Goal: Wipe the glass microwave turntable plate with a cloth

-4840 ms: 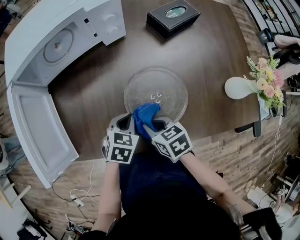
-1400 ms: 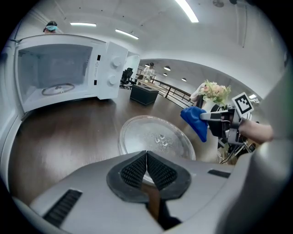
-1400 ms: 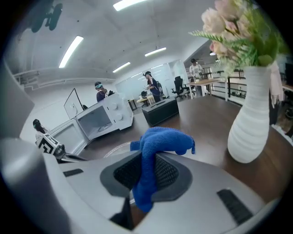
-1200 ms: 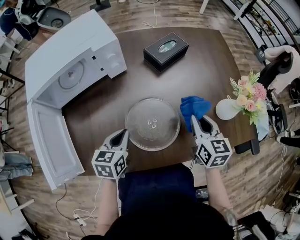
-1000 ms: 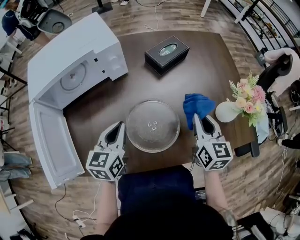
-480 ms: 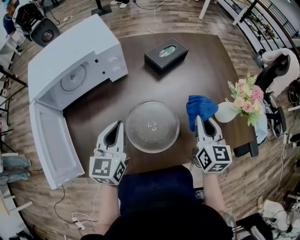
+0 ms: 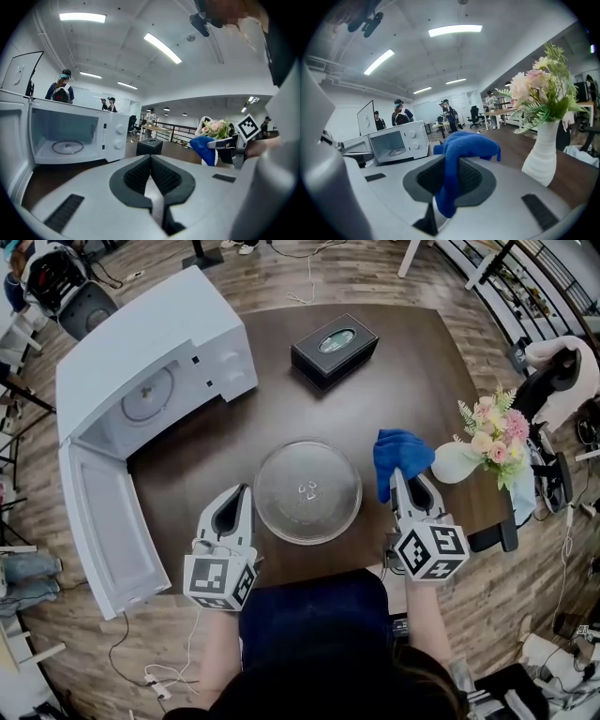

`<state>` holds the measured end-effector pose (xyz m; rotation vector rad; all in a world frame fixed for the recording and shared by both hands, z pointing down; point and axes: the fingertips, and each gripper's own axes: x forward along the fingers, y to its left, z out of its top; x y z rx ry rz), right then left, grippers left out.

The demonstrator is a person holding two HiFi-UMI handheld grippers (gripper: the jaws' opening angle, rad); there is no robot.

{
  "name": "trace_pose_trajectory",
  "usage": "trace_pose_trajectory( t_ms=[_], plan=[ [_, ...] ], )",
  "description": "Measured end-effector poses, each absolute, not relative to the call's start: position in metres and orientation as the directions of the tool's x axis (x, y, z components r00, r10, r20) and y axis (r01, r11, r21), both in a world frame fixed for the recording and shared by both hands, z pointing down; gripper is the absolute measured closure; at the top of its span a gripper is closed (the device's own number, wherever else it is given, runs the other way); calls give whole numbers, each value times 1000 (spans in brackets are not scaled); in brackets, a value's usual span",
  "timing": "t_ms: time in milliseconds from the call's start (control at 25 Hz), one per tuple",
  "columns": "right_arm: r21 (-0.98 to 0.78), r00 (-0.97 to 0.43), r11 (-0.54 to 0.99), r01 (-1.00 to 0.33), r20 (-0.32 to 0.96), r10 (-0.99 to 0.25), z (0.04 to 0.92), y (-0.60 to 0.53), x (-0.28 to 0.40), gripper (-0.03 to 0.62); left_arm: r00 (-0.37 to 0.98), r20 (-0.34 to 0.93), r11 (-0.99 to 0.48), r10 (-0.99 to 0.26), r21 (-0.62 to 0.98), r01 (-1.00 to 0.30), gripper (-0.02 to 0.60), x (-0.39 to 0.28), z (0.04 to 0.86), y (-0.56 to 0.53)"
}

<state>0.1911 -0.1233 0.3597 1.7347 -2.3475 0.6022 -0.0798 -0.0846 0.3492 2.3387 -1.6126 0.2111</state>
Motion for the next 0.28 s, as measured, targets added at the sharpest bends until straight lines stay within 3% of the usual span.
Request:
trace_pose_trajectory(
  t_ms=[280],
  plan=[
    [-242, -320, 241, -940, 376, -870, 365, -125, 188, 546, 379, 325, -351, -866, 143, -925, 577, -76, 360, -82]
  ],
)
